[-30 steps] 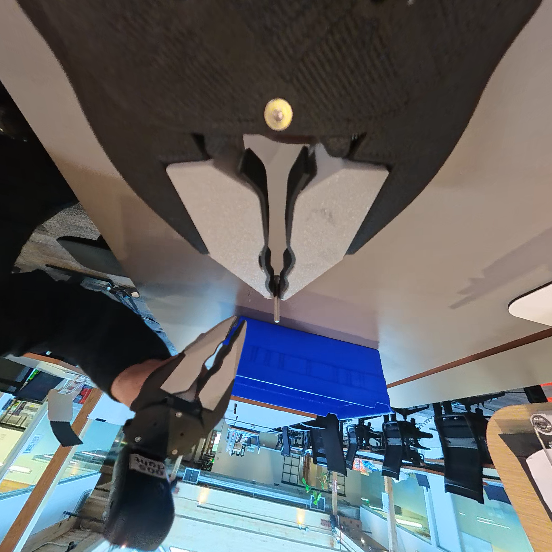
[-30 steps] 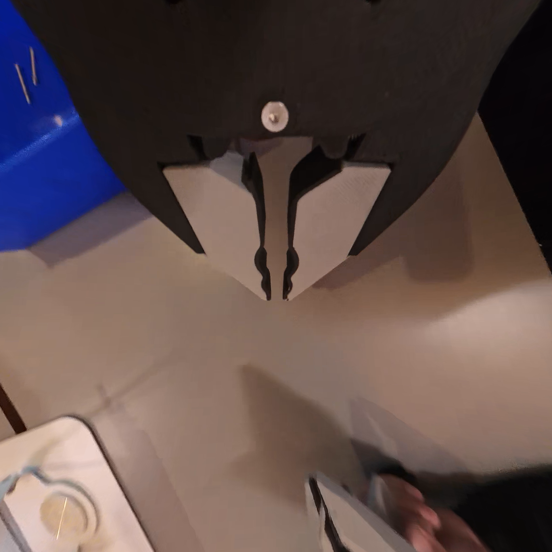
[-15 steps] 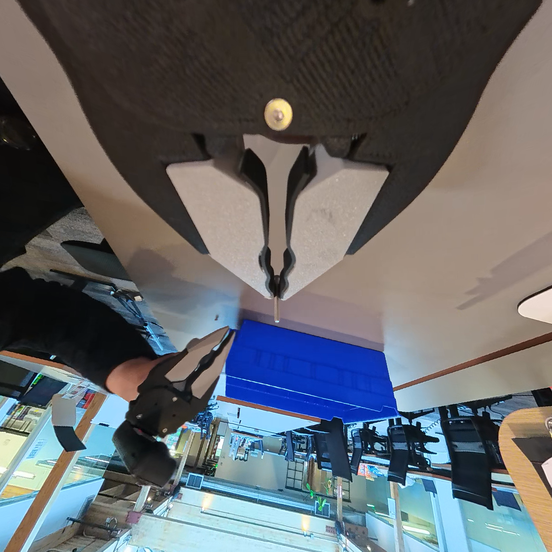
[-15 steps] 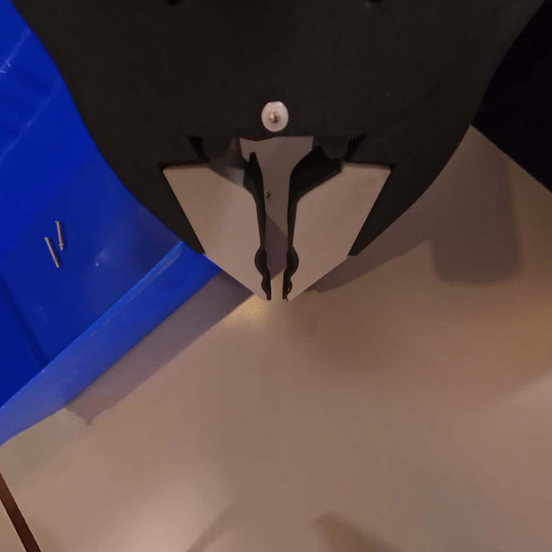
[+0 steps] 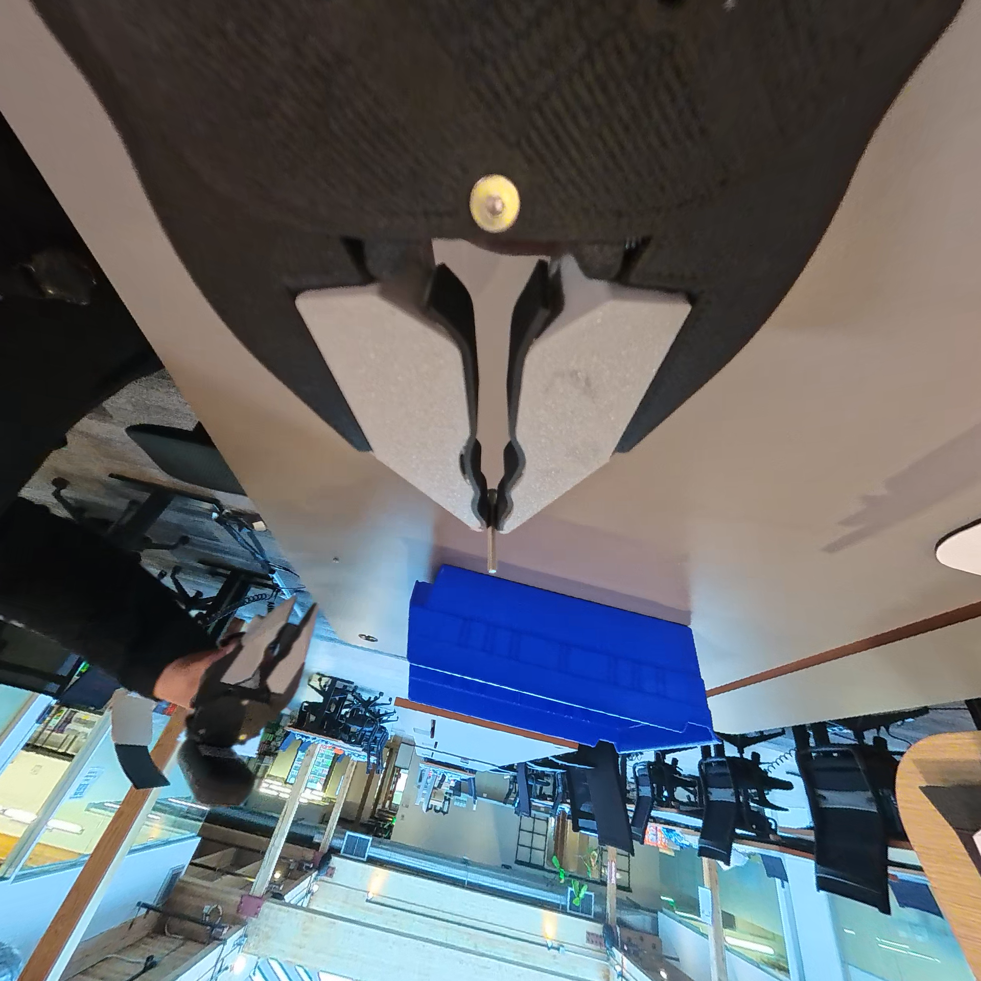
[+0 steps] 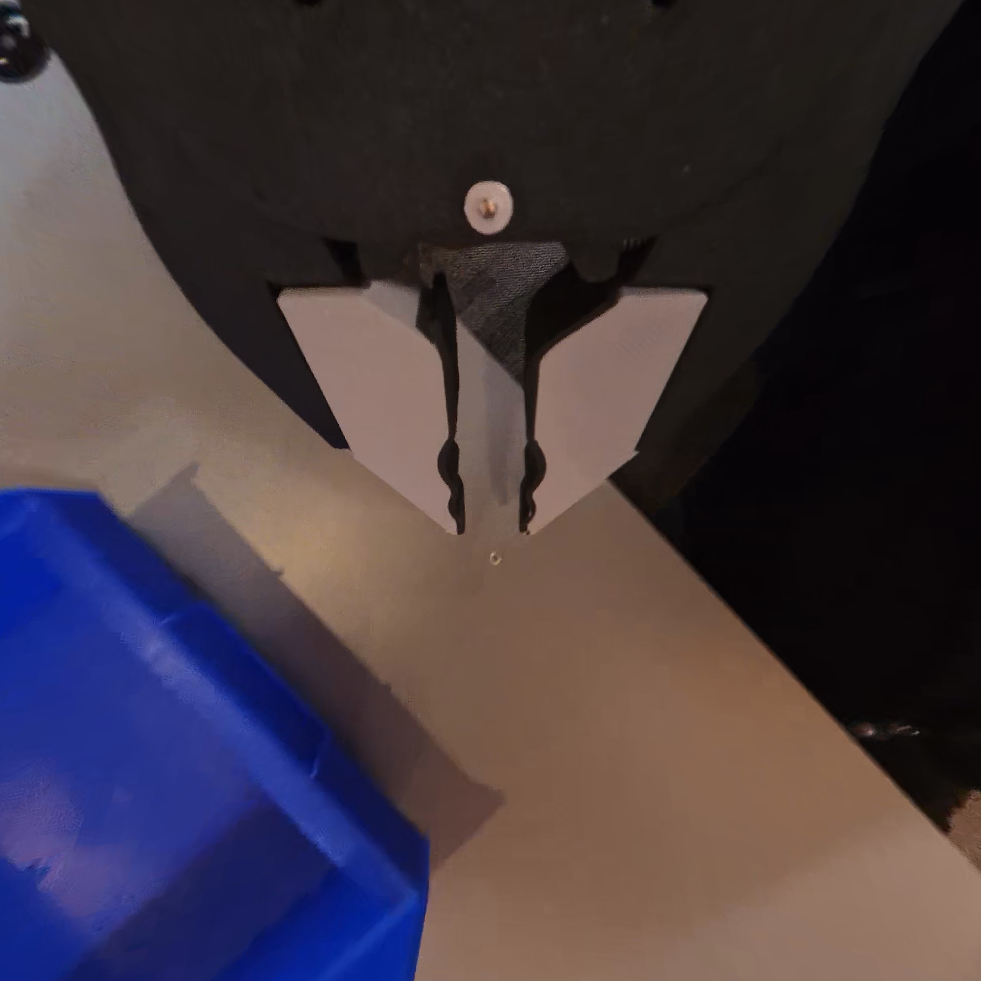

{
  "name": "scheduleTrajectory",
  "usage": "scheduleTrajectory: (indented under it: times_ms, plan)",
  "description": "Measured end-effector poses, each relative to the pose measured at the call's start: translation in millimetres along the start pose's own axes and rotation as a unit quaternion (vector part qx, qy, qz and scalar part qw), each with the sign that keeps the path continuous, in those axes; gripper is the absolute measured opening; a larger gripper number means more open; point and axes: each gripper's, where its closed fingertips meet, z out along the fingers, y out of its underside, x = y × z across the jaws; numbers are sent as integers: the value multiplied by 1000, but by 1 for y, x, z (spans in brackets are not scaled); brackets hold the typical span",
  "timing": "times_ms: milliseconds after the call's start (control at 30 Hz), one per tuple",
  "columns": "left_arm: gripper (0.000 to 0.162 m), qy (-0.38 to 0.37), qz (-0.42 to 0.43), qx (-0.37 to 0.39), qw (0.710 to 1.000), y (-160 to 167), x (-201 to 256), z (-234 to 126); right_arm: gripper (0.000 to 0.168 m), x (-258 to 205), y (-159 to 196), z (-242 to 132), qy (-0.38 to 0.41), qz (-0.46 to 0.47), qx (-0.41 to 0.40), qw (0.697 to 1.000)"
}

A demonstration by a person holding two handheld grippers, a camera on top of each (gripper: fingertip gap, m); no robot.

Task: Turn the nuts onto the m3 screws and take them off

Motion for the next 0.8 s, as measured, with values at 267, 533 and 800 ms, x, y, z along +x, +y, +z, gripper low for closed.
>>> scheduleTrajectory:
  times_ms: [267, 533, 800]
  plan:
    - [0, 2, -1, -1, 1000, 1, 4, 1, 9, -6, 19, 20, 15, -51, 1, 999]
    - [0, 7, -7, 4, 1000, 0, 4, 0, 10, -1, 14, 42, 17, -75, -14, 997]
    - [0, 9, -5, 0, 1000, 1, 5, 1, 8, 3, 13, 47, 13, -73, -16, 997]
